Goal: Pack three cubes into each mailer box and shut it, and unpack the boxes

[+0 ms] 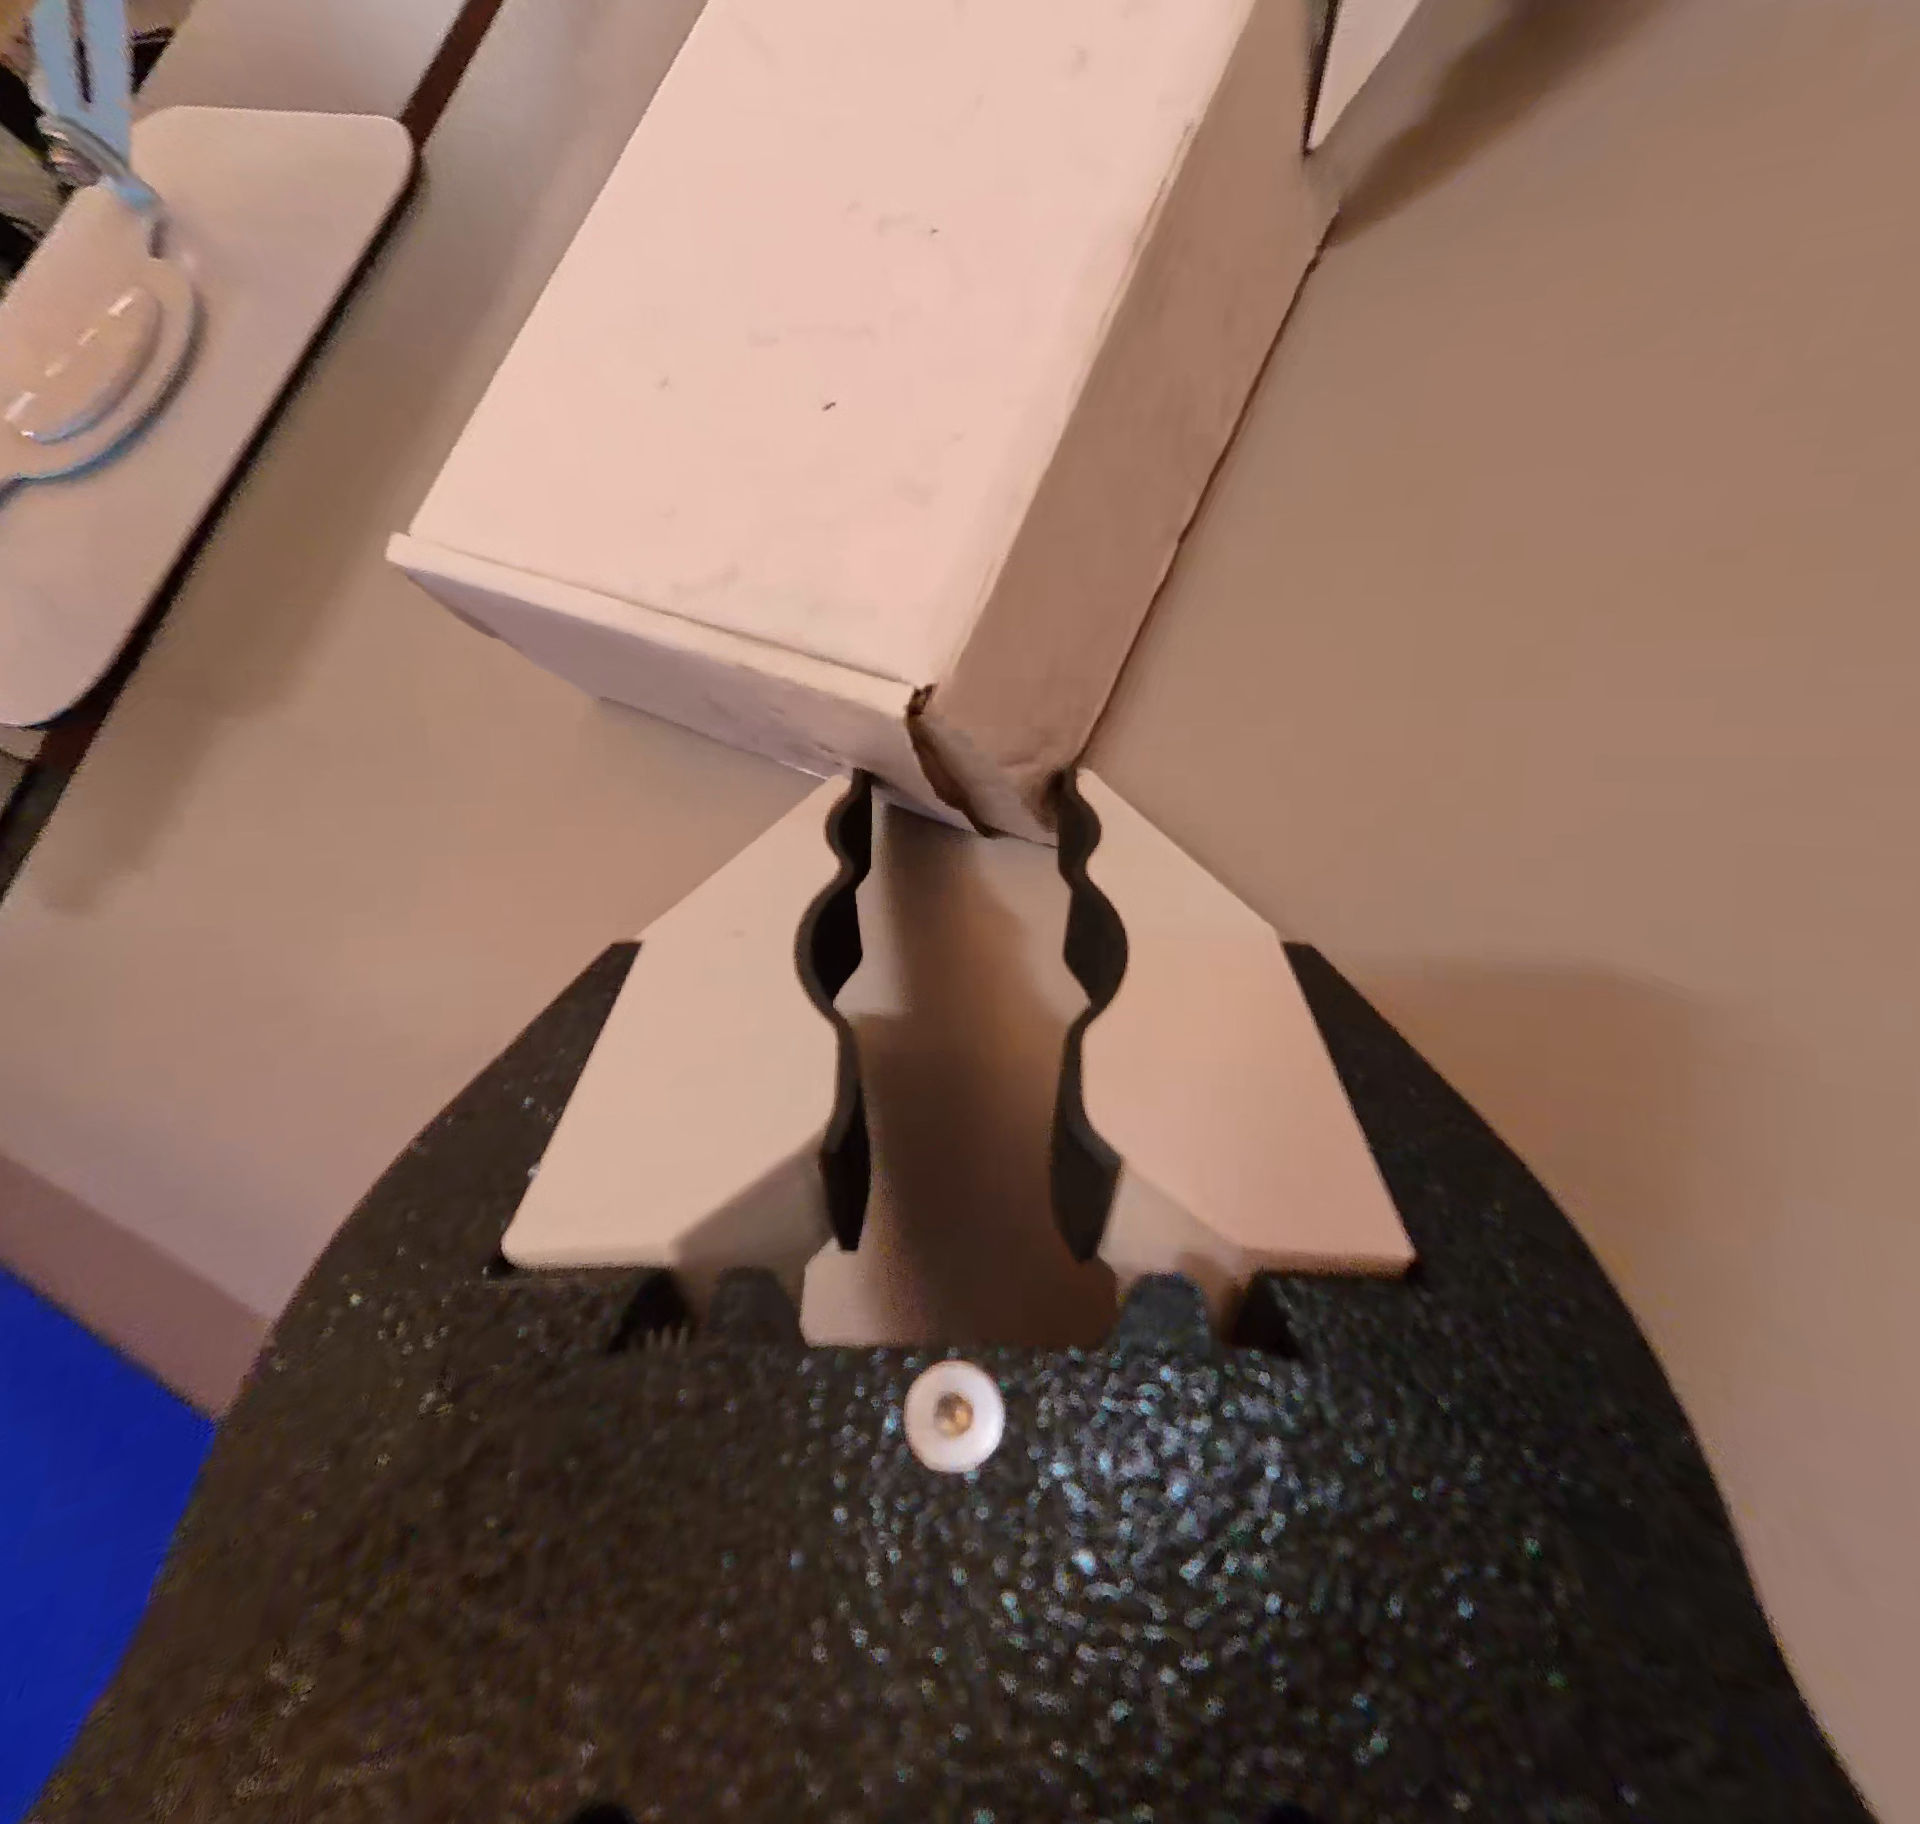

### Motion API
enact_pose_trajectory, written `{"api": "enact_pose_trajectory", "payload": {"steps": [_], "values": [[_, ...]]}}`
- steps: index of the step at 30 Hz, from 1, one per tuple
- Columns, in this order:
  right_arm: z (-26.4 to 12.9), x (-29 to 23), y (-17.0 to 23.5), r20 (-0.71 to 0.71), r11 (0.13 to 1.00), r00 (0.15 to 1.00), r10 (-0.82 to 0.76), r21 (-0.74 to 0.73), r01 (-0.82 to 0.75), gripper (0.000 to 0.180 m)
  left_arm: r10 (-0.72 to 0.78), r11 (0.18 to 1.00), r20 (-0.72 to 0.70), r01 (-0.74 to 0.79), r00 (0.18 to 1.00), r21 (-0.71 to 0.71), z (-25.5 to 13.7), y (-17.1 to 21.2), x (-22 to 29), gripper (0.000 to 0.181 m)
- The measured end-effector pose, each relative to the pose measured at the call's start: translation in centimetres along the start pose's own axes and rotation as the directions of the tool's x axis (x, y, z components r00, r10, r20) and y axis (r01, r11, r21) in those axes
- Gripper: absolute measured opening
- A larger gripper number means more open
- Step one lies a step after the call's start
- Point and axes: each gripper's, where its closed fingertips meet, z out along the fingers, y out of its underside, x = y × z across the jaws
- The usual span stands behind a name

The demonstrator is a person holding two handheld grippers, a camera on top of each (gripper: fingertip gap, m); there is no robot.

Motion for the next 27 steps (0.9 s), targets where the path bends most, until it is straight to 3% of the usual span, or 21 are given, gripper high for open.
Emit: {"api": "enact_pose_trajectory", "payload": {"steps": [5,9,12,15,23,27], "values": [[0.3,0.5,-0.1,-0.069,0.999,0.997,-0.034,-0.008,0.034,0.037,-0.005,1.0,0.077,0.005,0.997,-0.008,0.3,0.0,-1.1,0.028],[0.4,0.8,-0.1,-0.099,0.999,0.994,-0.039,-0.014,0.038,0.039,-0.03,1.0,0.04,0.03,0.999,-0.001,0.2,0.0,-0.6,0.033],[0.9,-0.1,0.8,-0.075,0.993,0.992,-0.098,-0.079,0.092,0.062,-0.029,0.999,0.011,0.028,1.0,0.016,-0.2,0.0,-0.3,0.042],[1.2,-0.4,1.2,-0.089,0.988,0.989,-0.122,-0.107,0.113,0.066,-0.026,1.0,0.019,0.026,0.999,0.008,-0.4,0.4,-0.5,0.037],[0.8,0.8,0.3,-0.111,0.998,0.993,-0.037,-0.05,0.031,0.036,-0.132,0.99,0.011,0.131,0.991,0.054,-0.4,-0.5,-1.1,0.033],[0.9,0.9,0.3,-0.112,0.998,0.993,-0.042,-0.057,0.036,0.036,-0.126,0.991,0.014,0.125,0.992,0.054,-0.3,-0.5,-1.3,0.031]]}}
